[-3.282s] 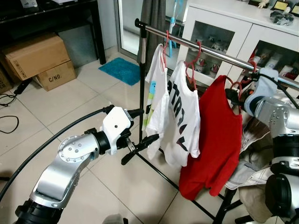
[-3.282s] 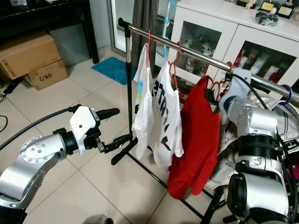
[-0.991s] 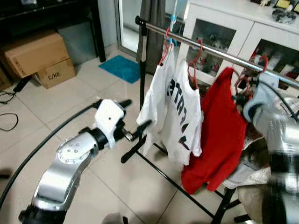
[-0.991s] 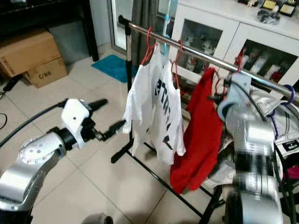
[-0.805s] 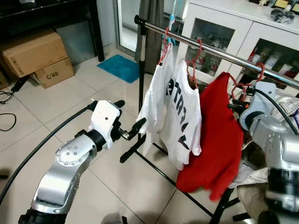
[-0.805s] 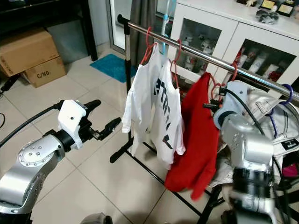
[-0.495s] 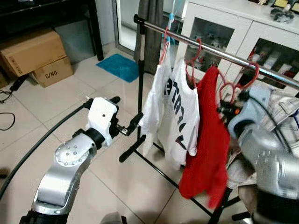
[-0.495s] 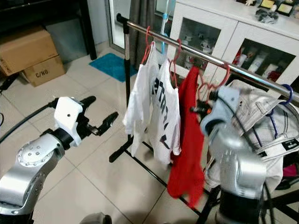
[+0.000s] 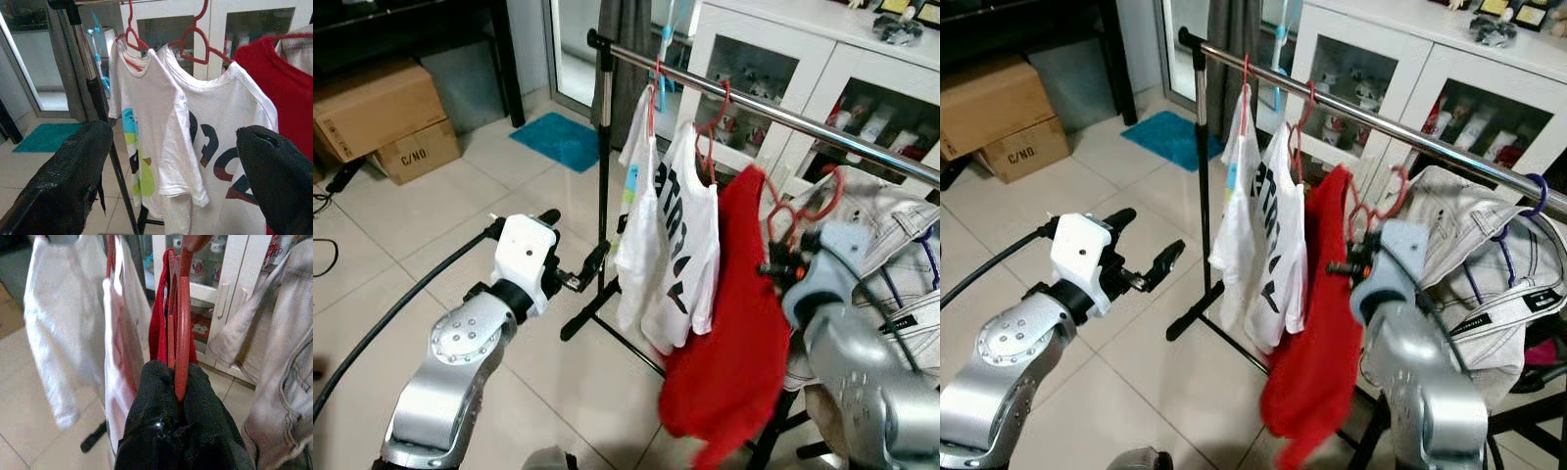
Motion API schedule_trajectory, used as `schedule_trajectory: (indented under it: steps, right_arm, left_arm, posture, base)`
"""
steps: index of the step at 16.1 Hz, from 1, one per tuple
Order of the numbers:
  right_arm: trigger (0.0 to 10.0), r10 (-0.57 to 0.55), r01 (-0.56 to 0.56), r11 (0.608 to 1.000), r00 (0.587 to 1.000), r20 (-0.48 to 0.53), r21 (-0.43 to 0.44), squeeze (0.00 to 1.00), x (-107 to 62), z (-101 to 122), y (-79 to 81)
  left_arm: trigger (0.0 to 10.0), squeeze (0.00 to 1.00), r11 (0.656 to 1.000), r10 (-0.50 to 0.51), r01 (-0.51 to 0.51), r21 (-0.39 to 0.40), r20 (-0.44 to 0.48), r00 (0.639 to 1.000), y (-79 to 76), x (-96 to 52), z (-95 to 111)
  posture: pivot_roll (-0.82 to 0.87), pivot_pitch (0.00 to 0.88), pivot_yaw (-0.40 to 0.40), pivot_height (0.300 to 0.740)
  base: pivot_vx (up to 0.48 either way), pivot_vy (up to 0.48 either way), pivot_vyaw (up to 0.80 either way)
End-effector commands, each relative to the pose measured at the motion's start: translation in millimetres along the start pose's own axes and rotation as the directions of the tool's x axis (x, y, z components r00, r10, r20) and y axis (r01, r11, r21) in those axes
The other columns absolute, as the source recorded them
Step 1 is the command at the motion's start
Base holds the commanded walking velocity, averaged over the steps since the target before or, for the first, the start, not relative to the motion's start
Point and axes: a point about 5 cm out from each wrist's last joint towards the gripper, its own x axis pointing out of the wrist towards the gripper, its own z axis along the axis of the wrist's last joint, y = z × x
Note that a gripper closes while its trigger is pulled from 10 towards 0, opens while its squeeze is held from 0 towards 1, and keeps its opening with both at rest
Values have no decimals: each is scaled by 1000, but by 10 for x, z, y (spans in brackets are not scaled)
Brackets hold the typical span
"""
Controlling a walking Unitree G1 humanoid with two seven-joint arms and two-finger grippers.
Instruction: Hang hanger
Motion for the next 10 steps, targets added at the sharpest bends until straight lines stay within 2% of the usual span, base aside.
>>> schedule_trajectory:
  steps: [1, 4, 5, 7, 10]
  right_arm:
    - [10000, 13, -13, 1000, 998, 61, -9, 0, -42, 87, 27]
    - [10000, -16, 18, 999, 998, 64, -32, 0, -66, 8, 41]
    - [10000, 21, -18, 999, 996, 89, -26, 0, -79, 13, 91]
    - [10000, 26, -23, 999, 995, 95, -33, 0, -87, 15, 100]
    - [10000, 23, -29, 998, 994, 105, 50, 0, -108, 15, 89]
  left_arm:
    - [10000, 0, 1000, 1, -1, 3, 8, 1000, -26, -14, 21]
    - [10000, 0, 1000, 16, -16, -5, 7, 1000, -39, -19, 9]
    - [10000, 0, 1000, 18, -17, -5, 10, 1000, -45, -16, 11]
    - [10000, 0, 1000, 19, -19, -5, 12, 1000, -49, -14, 13]
    - [10000, 0, 1000, 24, -24, -4, 20, 1000, -57, 10, 24]
  posture:
    - [59, 37, -63, 740]
    - [61, 35, -69, 740]
    - [60, 33, -70, 740]
    - [58, 32, -70, 740]
    - [59, 31, -72, 740]
  base:
    - [0, 0, 0]
    - [0, 0, 0]
    - [0, 0, 0]
    - [0, 0, 0]
    - [0, 0, 0]
